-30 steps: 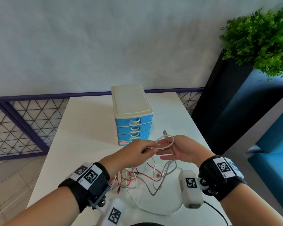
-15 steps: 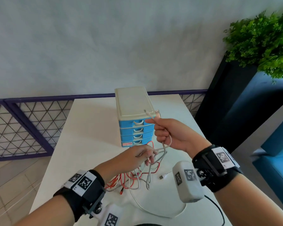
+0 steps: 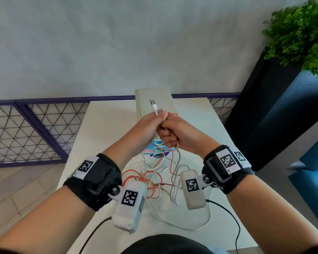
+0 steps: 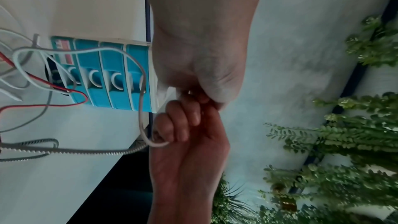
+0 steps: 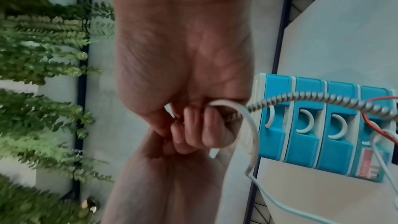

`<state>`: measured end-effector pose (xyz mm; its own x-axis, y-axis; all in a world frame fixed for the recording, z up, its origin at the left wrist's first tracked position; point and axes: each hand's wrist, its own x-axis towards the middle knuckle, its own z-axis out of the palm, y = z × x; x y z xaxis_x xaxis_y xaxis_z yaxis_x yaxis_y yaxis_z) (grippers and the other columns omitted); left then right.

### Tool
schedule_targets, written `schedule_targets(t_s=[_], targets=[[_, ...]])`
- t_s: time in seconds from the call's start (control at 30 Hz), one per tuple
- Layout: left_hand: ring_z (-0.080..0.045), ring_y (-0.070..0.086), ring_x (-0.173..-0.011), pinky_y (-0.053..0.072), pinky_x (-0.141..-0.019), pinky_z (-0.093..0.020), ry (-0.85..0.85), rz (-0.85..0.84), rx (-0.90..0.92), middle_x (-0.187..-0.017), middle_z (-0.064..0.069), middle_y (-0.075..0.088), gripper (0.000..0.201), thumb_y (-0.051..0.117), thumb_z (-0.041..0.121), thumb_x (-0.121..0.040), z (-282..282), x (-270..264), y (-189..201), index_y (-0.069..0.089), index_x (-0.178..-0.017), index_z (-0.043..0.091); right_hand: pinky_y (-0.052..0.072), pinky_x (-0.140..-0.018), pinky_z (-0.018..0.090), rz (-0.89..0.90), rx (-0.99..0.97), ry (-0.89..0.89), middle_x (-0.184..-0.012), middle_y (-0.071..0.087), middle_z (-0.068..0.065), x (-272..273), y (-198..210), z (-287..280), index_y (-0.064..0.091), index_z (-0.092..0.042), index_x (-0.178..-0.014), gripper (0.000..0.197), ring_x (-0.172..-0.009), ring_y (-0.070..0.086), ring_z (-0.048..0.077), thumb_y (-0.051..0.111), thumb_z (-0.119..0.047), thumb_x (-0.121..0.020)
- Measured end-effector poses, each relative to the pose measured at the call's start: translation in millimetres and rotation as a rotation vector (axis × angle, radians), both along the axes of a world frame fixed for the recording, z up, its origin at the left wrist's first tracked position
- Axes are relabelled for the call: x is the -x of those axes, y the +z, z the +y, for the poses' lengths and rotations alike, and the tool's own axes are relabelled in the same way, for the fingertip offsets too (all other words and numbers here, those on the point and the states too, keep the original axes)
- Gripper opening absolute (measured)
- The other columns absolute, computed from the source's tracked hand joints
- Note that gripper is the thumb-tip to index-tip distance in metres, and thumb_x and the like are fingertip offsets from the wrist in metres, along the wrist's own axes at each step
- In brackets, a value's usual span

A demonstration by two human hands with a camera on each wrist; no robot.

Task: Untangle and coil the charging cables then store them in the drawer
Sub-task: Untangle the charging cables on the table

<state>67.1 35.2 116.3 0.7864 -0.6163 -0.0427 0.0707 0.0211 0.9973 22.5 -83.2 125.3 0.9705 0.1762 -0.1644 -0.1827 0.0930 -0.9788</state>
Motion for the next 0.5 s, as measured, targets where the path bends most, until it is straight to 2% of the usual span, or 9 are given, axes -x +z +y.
schedule_targets(t_s=[0.07,0.1,0.13,0.17,0.23,0.3,0.33,0.4,0.5], targets=[[-0.020,0.065,-0.079,0.051,-0.078,-0.039,0.065,-0.061,-0.007,-0.102,-0.006,0.071,0.033,0.040,0.028,-0.100,-1.8,0.0,1.8,0.068,-0.104,0.011,0.027,-0.045,0.021,-0.054,0.074,-0.010,-0.058,0.031,0.001,2.4,-4.8,1.7,0.041,-0.012,-0.082,0.023,-0.044,0.033,0.011,0.031,-0.012,-0.103],[-0.023,0.065,-0.083,0.051,-0.078,-0.043,0.105,-0.082,0.016,-0.104,-0.003,0.072,0.033,0.039,0.029,-0.101,-3.2,-0.4,3.3,0.068,-0.093,0.016,0.034,-0.046,0.020,-0.096,0.122,-0.038,-0.058,0.031,0.002,4.2,-9.8,4.3,0.042,-0.011,-0.080,0.028,-0.045,0.037,0.012,0.032,-0.017,-0.105],[-0.025,0.066,-0.086,0.051,-0.076,-0.041,0.139,-0.094,0.045,-0.101,0.000,0.073,0.033,0.036,0.030,-0.101,-4.8,-0.4,7.3,0.063,-0.084,0.019,0.039,-0.047,0.020,-0.146,0.158,-0.079,-0.058,0.031,0.002,6.6,-15.7,7.6,0.043,-0.011,-0.078,0.031,-0.045,0.039,0.013,0.033,-0.020,-0.105],[-0.025,0.067,-0.082,0.053,-0.069,-0.038,0.165,-0.075,0.082,-0.090,0.003,0.074,0.033,0.033,0.029,-0.102,-7.0,0.1,11.2,0.055,-0.080,0.019,0.042,-0.049,0.021,-0.201,0.175,-0.124,-0.058,0.031,0.002,9.0,-22.4,10.7,0.044,-0.013,-0.078,0.029,-0.046,0.039,0.013,0.034,-0.019,-0.105],[-0.020,0.062,-0.057,0.053,-0.060,-0.037,0.218,-0.068,0.136,-0.058,0.007,0.060,0.032,0.031,0.028,-0.103,-10.6,4.0,17.6,0.043,-0.076,0.018,0.044,-0.053,0.029,-0.304,0.220,-0.192,-0.057,0.037,-0.003,10.2,-34.8,15.3,0.046,-0.019,-0.083,0.023,-0.047,0.040,0.012,0.037,-0.015,-0.104],[-0.010,0.042,-0.041,0.051,-0.061,-0.036,0.263,-0.136,0.148,-0.052,0.005,0.039,0.031,0.030,0.026,-0.104,-14.1,7.1,20.1,0.040,-0.076,0.017,0.044,-0.056,0.036,-0.346,0.350,-0.227,-0.051,0.043,-0.009,6.9,-45.2,15.4,0.045,-0.018,-0.074,0.029,-0.046,0.043,0.012,0.042,-0.017,-0.102],[-0.007,0.035,-0.039,0.050,-0.056,-0.031,0.290,-0.163,0.154,-0.053,0.005,0.034,0.031,0.029,0.026,-0.104,-14.7,6.6,23.3,0.039,-0.076,0.016,0.044,-0.057,0.036,-0.341,0.420,-0.222,-0.050,0.045,-0.008,5.1,-51.3,14.6,0.044,-0.017,-0.070,0.032,-0.046,0.044,0.013,0.044,-0.020,-0.101],[-0.006,0.030,-0.038,0.038,-0.040,-0.022,0.354,-0.175,0.228,-0.050,0.008,0.032,0.032,0.028,0.027,-0.104,-13.4,3.1,41.6,0.039,-0.075,0.017,0.045,-0.058,0.035,-0.288,0.556,-0.160,-0.052,0.047,-0.005,6.8,-69.8,10.4,0.045,-0.018,-0.067,0.034,-0.048,0.046,0.014,0.044,-0.027,-0.100],[-0.007,0.029,-0.038,0.026,-0.037,-0.019,0.418,-0.182,0.372,-0.046,0.009,0.033,0.032,0.028,0.031,-0.103,-1.7,-9.9,83.2,0.039,-0.075,0.020,0.039,-0.060,0.033,-0.231,0.809,-0.051,-0.057,0.043,-0.008,24.1,-120.8,-1.8,0.039,-0.029,-0.063,0.038,-0.053,0.041,0.012,0.041,-0.028,-0.101]])
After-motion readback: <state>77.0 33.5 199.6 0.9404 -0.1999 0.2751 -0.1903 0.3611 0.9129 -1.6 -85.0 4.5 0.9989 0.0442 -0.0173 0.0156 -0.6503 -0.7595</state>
